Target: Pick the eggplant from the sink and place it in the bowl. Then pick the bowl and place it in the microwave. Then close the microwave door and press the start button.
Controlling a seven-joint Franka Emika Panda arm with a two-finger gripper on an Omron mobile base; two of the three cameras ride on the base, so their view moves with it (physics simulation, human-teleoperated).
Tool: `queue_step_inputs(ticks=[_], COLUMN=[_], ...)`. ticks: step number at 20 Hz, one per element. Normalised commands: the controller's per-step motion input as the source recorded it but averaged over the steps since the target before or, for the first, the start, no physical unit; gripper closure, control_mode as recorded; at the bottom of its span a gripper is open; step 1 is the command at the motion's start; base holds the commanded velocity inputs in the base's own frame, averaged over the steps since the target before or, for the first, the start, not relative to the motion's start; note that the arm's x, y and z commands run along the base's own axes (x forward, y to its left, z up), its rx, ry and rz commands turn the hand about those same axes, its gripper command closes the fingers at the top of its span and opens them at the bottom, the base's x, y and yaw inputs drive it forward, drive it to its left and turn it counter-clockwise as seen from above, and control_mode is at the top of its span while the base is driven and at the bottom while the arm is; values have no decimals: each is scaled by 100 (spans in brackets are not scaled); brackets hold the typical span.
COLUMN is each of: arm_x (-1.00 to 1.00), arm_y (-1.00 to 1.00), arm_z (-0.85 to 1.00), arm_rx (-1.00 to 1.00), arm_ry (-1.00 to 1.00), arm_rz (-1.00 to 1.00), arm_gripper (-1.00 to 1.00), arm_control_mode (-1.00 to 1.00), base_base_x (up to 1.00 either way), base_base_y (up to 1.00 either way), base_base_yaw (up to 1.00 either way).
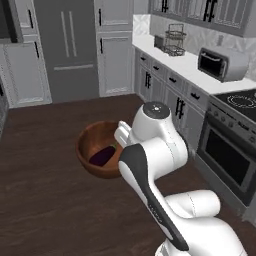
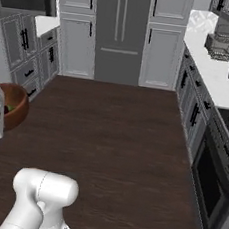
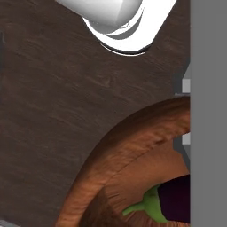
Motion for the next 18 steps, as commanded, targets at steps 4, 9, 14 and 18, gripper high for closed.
queue_step_inputs(ticks=[4,9,14,18], arm_x=[0,0,0,0], arm_y=[0,0,0,0], arm_z=[0,0,0,0], arm_rx=[0,0,0,0], arm_ry=[0,0,0,0], arm_rz=[0,0,0,0], arm_gripper=[100,100,100,100], arm_control_mode=[100,100,100,100], base_base_x=[100,100,100,100], base_base_y=[-57,-65,-57,-61], base_base_yaw=[43,36,29,24])
